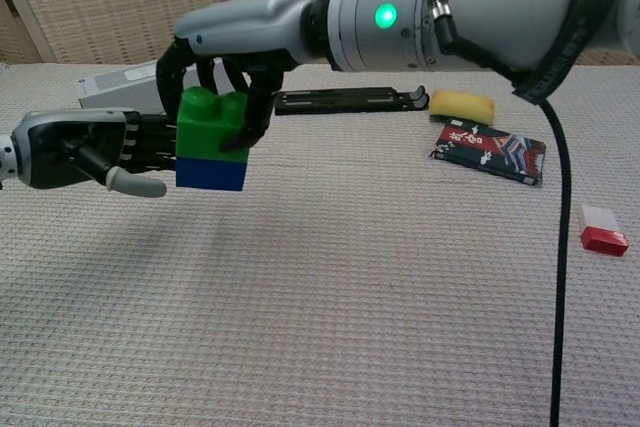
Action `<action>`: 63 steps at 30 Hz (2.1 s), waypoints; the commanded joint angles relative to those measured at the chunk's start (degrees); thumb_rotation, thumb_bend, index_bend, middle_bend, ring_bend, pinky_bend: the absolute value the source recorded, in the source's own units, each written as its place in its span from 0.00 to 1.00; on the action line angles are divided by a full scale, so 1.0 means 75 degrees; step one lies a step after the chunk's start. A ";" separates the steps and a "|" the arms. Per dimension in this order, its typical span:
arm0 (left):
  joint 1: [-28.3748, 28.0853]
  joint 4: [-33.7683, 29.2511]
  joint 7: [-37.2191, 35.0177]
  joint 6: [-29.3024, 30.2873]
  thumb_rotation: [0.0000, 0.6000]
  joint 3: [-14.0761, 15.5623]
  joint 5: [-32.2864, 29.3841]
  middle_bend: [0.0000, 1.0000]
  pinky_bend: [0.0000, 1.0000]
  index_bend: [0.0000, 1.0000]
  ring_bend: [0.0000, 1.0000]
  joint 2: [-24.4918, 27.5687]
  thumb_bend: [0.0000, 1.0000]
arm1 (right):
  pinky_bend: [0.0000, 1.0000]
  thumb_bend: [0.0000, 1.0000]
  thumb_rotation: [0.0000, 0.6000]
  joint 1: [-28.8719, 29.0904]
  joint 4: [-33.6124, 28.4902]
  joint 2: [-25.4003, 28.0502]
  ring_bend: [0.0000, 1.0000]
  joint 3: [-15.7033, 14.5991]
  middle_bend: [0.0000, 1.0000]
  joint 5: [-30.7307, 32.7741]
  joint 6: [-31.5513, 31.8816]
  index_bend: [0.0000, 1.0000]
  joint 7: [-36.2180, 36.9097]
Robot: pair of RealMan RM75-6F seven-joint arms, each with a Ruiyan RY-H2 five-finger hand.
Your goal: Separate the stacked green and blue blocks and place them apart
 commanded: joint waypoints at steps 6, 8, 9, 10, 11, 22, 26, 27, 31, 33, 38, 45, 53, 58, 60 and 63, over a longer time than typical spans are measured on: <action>0.0023 -0.0064 0.0110 0.0062 1.00 -0.0121 -0.0171 0.16 0.00 0.27 0.00 -0.0096 0.24 | 0.69 0.38 1.00 0.0030 0.0122 -0.0074 0.62 -0.0029 0.50 0.0004 -0.0003 0.69 -0.0009; 0.0010 -0.0085 0.0130 0.0048 1.00 -0.0113 -0.0169 0.16 0.00 0.28 0.00 -0.0098 0.24 | 0.69 0.38 1.00 0.0039 0.0170 -0.0117 0.62 -0.0041 0.50 0.0001 -0.0005 0.69 -0.0007; 0.0003 -0.0091 0.0139 0.0038 1.00 -0.0113 -0.0174 0.16 0.00 0.28 0.00 -0.0099 0.24 | 0.69 0.38 1.00 0.0046 0.0189 -0.0135 0.62 -0.0041 0.50 0.0000 -0.0007 0.69 -0.0002; -0.0002 -0.0091 0.0156 0.0026 1.00 -0.0112 -0.0179 0.16 0.00 0.28 0.00 -0.0100 0.24 | 0.69 0.38 1.00 0.0049 0.0204 -0.0149 0.62 -0.0039 0.50 -0.0001 -0.0004 0.69 0.0007; -0.0002 -0.0092 0.0176 0.0015 1.00 -0.0117 -0.0200 0.16 0.00 0.28 0.00 -0.0103 0.24 | 0.69 0.38 1.00 0.0050 0.0216 -0.0167 0.62 -0.0034 0.50 -0.0004 0.0006 0.69 0.0025; 0.0078 -0.0050 0.0483 0.0015 1.00 -0.0215 -0.0395 0.19 0.00 0.37 0.00 -0.0201 0.28 | 0.69 0.38 1.00 0.0062 0.0233 -0.0198 0.62 -0.0007 0.50 0.0006 0.0026 0.69 0.0110; 0.0099 -0.0033 0.0509 0.0026 1.00 -0.0249 -0.0435 0.20 0.00 0.41 0.00 -0.0232 0.31 | 0.69 0.38 1.00 0.0074 0.0280 -0.0227 0.62 -0.0013 0.50 0.0029 0.0015 0.69 0.0101; 0.0108 -0.0025 0.0519 0.0032 1.00 -0.0258 -0.0446 0.21 0.00 0.42 0.00 -0.0241 0.32 | 0.69 0.38 1.00 0.0076 0.0293 -0.0235 0.62 -0.0016 0.50 0.0030 0.0016 0.69 0.0100; 0.0157 0.0007 0.0597 0.0055 1.00 -0.0320 -0.0534 0.25 0.00 0.45 0.02 -0.0295 0.35 | 0.69 0.38 1.00 0.0084 0.0358 -0.0277 0.61 -0.0027 0.50 0.0021 0.0014 0.69 0.0111; 0.0191 0.0028 0.0643 0.0076 1.00 -0.0367 -0.0595 0.28 0.03 0.48 0.05 -0.0326 0.36 | 0.69 0.38 1.00 0.0088 0.0393 -0.0295 0.62 -0.0031 0.50 0.0009 0.0010 0.69 0.0132; 0.0280 0.0016 0.0835 0.0145 1.00 -0.0481 -0.0719 0.43 0.17 0.55 0.18 -0.0389 0.39 | 0.69 0.38 1.00 0.0099 0.0479 -0.0343 0.62 -0.0024 0.50 -0.0021 0.0006 0.69 0.0201; 0.0333 0.0018 0.0851 0.0155 1.00 -0.0535 -0.0741 0.52 0.23 0.61 0.26 -0.0427 0.39 | 0.69 0.38 1.00 0.0103 0.0505 -0.0381 0.62 -0.0004 0.50 -0.0061 0.0040 0.69 0.0262; 0.0362 0.0141 0.0748 0.0169 1.00 -0.0552 -0.0699 0.57 0.26 0.65 0.30 -0.0499 0.39 | 0.69 0.38 1.00 0.0078 0.0447 -0.0365 0.62 0.0040 0.50 -0.0114 0.0133 0.69 0.0332; 0.0378 0.0189 0.0745 0.0144 1.00 -0.0570 -0.0722 0.60 0.28 0.67 0.32 -0.0529 0.39 | 0.69 0.38 1.00 0.0066 0.0425 -0.0341 0.62 0.0048 0.50 -0.0135 0.0154 0.69 0.0360; 0.0399 0.0232 0.0769 0.0114 1.00 -0.0603 -0.0785 0.61 0.29 0.69 0.34 -0.0562 0.39 | 0.69 0.38 1.00 0.0049 0.0401 -0.0316 0.62 0.0067 0.50 -0.0142 0.0186 0.69 0.0401; 0.0423 0.0270 0.0782 0.0134 1.00 -0.0642 -0.0812 0.63 0.31 0.70 0.36 -0.0598 0.39 | 0.69 0.38 1.00 0.0040 0.0396 -0.0283 0.62 0.0062 0.50 -0.0160 0.0180 0.69 0.0424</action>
